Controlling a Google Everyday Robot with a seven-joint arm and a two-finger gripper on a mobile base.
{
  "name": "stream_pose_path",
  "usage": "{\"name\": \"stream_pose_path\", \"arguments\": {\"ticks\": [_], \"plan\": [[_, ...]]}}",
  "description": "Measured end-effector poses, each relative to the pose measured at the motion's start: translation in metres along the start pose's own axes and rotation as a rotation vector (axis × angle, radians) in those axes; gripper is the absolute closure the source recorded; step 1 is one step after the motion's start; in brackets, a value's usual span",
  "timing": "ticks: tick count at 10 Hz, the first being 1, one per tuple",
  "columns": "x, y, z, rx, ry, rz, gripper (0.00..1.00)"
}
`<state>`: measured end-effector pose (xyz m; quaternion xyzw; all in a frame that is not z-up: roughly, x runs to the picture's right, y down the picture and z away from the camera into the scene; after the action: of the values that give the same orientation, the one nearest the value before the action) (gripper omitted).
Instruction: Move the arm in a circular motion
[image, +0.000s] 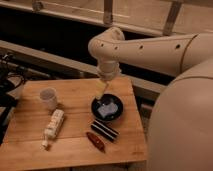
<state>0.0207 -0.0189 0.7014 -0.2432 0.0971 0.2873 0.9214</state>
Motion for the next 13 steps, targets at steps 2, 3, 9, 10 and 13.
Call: {"name": "stream_pose_path", "arguments": {"ticks": [2,3,9,10,13], "plan": [[0.008,0.004,-0.002,0.004,-0.002,0.003,0.00],[0.003,0.008,-0.008,0.028,-0.020,0.016,0.00],[-0.026,-0.073,-0.019,0.121,-0.108,0.227,0.00],[-0.032,-0.088,-0.017,0.128,-0.109,0.285,0.00],[-0.033,-0.104,-0.010,0.119,-0.096,0.295,0.00]]}}
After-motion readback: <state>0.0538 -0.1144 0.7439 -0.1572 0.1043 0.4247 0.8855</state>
